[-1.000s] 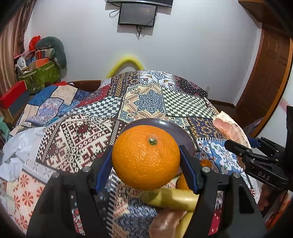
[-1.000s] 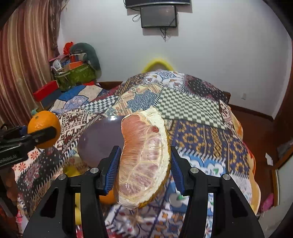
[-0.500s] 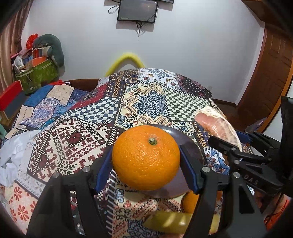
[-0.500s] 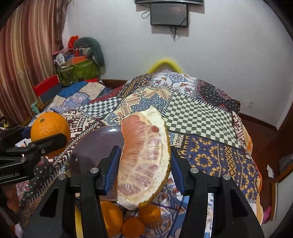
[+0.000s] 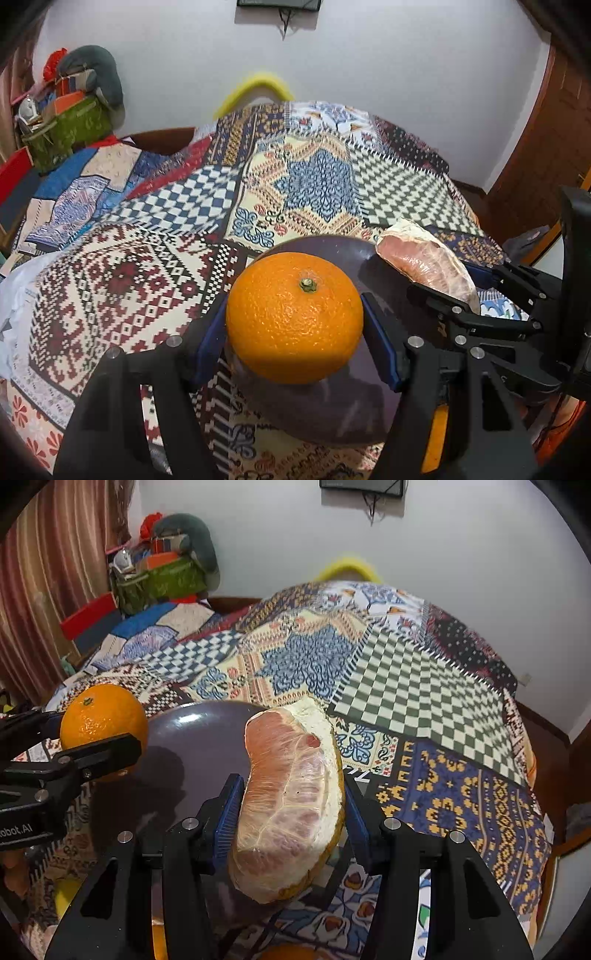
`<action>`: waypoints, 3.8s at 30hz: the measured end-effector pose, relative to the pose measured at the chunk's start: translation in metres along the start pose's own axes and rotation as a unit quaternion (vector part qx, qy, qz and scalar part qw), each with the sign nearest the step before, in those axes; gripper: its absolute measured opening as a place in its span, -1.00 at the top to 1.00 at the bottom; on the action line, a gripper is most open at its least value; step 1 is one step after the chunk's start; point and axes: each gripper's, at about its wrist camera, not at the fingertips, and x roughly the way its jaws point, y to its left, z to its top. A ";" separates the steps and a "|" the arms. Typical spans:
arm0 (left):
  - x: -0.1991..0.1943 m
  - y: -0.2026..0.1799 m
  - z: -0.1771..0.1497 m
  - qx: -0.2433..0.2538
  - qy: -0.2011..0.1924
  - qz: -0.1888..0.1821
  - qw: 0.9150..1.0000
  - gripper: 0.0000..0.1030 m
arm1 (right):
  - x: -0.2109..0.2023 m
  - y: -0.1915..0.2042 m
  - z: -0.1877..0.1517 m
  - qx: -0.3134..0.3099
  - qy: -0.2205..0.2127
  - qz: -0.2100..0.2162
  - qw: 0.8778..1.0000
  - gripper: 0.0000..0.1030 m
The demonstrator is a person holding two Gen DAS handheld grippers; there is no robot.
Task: Organize fruits
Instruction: 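Carry the orange onto the dark plate with the left tool while the right tool sets the pomelo segment there, then grasp a yellow cylindrical fruit lying on the cloth with the right tool, then grasp a second yellow cylinder with the left tool while the right tool lifts its cylinder upright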
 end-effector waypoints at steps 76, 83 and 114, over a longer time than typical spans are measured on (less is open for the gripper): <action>-0.120 -0.011 -0.151 0.017 0.035 0.004 0.999 -0.54 | -0.096 0.076 -0.110 -0.005 0.002 0.079 0.997 0.20; -0.123 -0.008 -0.161 0.008 0.036 -0.001 0.999 -0.55 | -0.124 0.064 -0.129 0.005 -0.013 0.078 0.997 0.30; -0.123 -0.024 -0.199 0.044 0.074 0.000 0.996 -0.55 | -0.149 0.034 -0.181 0.039 0.025 0.044 0.998 0.05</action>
